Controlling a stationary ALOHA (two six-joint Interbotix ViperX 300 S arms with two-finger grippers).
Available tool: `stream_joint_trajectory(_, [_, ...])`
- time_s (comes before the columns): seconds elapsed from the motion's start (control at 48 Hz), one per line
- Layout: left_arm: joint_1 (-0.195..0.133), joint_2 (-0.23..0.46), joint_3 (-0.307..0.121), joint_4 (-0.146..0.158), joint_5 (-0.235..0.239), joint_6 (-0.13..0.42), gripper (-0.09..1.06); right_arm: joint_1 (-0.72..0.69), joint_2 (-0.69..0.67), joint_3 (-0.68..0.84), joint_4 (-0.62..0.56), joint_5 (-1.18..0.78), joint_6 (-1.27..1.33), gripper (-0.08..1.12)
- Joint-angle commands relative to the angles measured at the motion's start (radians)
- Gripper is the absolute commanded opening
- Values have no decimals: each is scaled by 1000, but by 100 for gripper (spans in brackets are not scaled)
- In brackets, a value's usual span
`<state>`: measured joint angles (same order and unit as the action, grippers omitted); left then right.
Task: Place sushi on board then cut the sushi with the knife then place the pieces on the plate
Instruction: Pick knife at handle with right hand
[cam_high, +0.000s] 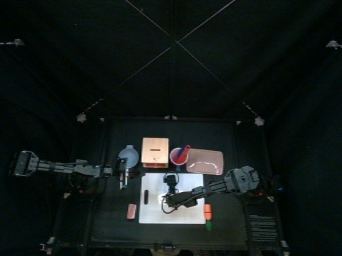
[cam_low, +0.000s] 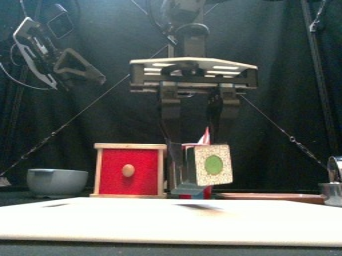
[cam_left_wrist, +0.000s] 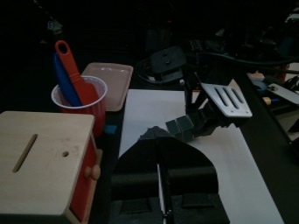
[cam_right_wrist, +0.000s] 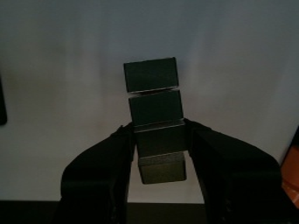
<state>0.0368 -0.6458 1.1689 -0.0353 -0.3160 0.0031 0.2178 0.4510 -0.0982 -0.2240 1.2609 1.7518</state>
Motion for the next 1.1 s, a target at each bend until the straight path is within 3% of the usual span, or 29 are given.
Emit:
stream_joint_trajectory(0.021, [5,-5,-14,3,-3,0,-1,0,-25,-3,-12,2,66,63])
stream_joint_trajectory(0.438, [15,-8,-17,3,-2,0,-1,14,-38,54,-77,-75,138,94])
stream_joint_trajectory(0.604, [18,-8,-20,2,-2,0,-1,15,-77,66,-97,-61,121,94])
stream_joint_trajectory(0.812, [20,-8,-20,0,-2,-2,-1,9,-230,124,-196,-38,44,94])
stream_joint_trajectory(0.958, [25,-8,-21,0,-2,0,-1,-29,-368,190,-224,-40,-156,94])
stream_joint_trajectory(1.104, [37,-8,-25,0,-2,0,-1,-156,-480,227,-153,-61,-456,94])
